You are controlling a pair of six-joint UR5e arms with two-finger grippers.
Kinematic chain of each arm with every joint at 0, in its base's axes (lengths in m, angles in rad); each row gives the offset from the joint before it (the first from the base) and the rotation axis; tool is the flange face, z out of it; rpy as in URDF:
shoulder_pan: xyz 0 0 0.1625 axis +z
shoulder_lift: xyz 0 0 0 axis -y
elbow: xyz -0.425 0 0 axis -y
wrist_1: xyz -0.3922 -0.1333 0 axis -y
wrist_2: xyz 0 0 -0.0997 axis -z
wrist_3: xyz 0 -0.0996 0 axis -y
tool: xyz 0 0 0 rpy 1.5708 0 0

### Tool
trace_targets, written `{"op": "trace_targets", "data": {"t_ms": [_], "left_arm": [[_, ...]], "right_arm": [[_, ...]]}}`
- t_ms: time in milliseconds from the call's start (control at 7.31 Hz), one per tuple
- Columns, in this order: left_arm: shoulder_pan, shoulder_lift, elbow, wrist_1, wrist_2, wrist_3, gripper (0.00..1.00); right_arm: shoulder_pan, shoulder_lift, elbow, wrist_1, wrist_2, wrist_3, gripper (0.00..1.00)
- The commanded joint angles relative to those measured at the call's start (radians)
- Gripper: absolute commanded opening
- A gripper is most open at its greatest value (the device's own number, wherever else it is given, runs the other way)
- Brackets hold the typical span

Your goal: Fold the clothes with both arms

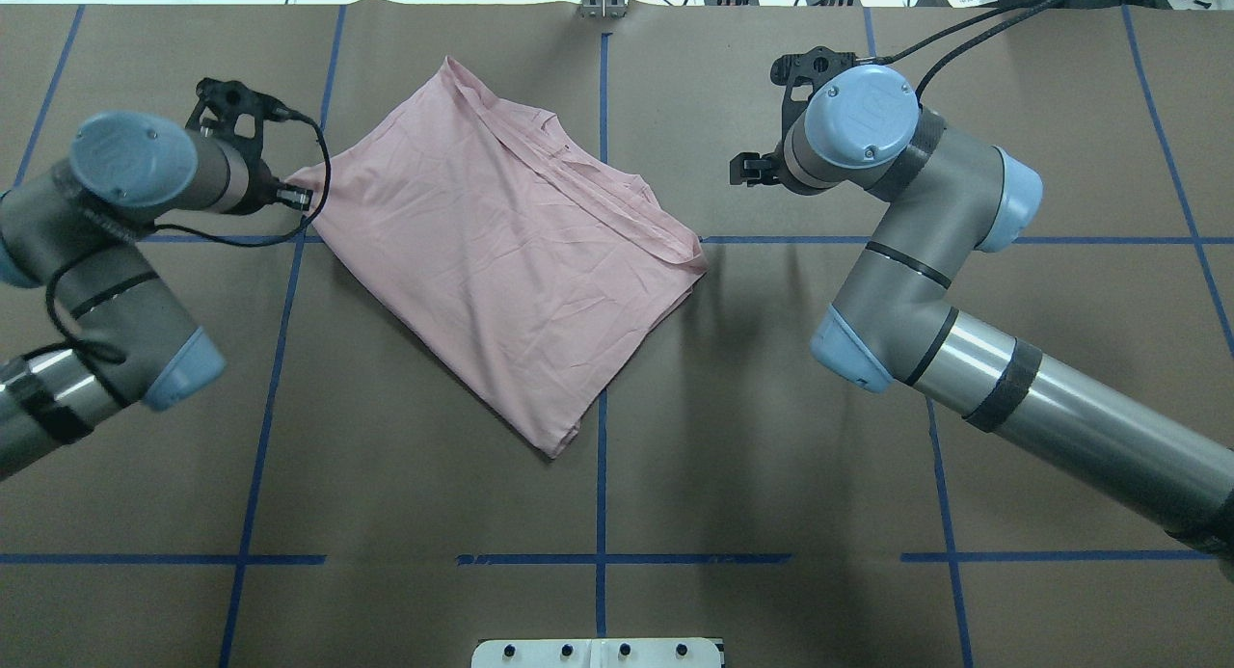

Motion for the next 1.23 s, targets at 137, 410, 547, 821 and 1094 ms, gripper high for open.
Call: {"op": "trace_targets", "data": {"t_ms": [137, 410, 547, 821, 1094], "left_arm": [[-0.083, -0.348, 0.565, -0.23, 0.047, 0.06, 0.0], [-0.09, -0.361, 0.625, -0.291, 0.049, 0.066, 0.81], [-0.121, -0.331, 0.572, -0.292, 0.031, 0.133, 1.0], [-0.202, -0.23, 0.434, -0.291, -0.132, 0.284, 1.0], [-0.202, -0.209, 0.384, -0.289, -0.134, 0.272, 1.0]], "right_arm": [[-0.003, 0.005, 0.002, 0.0, -0.008, -0.001, 1.0], [-0.003, 0.008, 0.002, 0.0, -0.007, 0.0, 1.0], [-0.006, 0.02, 0.002, 0.0, -0.005, 0.008, 1.0], [-0.034, 0.147, -0.088, -0.006, -0.007, 0.169, 0.89], [-0.106, 0.306, -0.264, 0.051, -0.039, 0.326, 0.7]]}}
